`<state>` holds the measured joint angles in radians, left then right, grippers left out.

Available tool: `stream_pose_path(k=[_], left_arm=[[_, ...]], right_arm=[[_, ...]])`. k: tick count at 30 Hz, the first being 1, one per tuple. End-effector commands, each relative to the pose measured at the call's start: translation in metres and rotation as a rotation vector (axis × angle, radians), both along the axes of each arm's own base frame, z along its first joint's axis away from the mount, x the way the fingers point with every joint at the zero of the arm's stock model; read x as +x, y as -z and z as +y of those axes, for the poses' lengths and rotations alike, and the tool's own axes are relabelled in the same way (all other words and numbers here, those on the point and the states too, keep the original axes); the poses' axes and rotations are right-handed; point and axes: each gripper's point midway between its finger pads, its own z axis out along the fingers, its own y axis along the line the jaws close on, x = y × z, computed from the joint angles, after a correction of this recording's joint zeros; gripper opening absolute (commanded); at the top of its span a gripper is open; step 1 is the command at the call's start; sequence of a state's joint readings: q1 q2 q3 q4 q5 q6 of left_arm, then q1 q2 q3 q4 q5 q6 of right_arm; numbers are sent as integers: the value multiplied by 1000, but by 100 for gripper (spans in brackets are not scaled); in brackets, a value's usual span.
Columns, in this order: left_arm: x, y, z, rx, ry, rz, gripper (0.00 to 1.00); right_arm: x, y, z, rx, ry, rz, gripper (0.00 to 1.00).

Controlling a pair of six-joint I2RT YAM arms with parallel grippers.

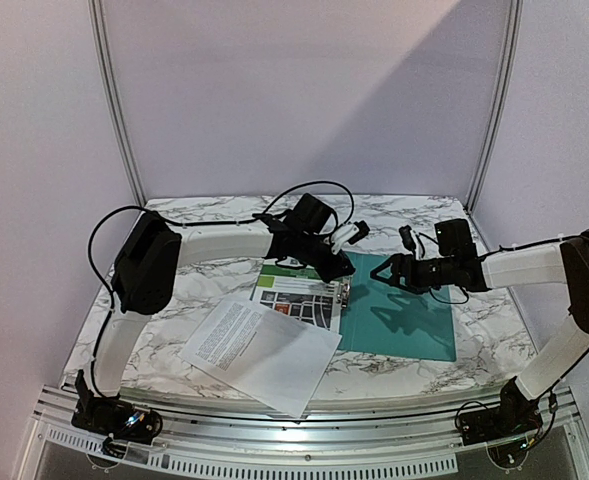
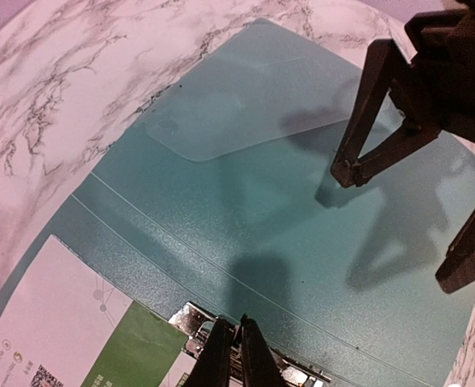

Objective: Put the files into the folder

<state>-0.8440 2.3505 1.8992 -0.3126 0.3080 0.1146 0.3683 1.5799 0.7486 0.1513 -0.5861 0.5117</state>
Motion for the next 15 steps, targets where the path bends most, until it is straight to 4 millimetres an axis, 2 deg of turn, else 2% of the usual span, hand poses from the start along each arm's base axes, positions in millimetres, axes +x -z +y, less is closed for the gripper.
stream_pose_path(k=[1,7,15], left_arm=[[3,11,2,16,-7,10,6],[7,17,5,36,-27,-3,5],[11,34,8,59,-37,2,5]], right_arm=[[-5,11,2,-2,-12,24,81],[-5,16,2,-4,-13,34,81],[-8,29,-1,-29,-5,54,80]])
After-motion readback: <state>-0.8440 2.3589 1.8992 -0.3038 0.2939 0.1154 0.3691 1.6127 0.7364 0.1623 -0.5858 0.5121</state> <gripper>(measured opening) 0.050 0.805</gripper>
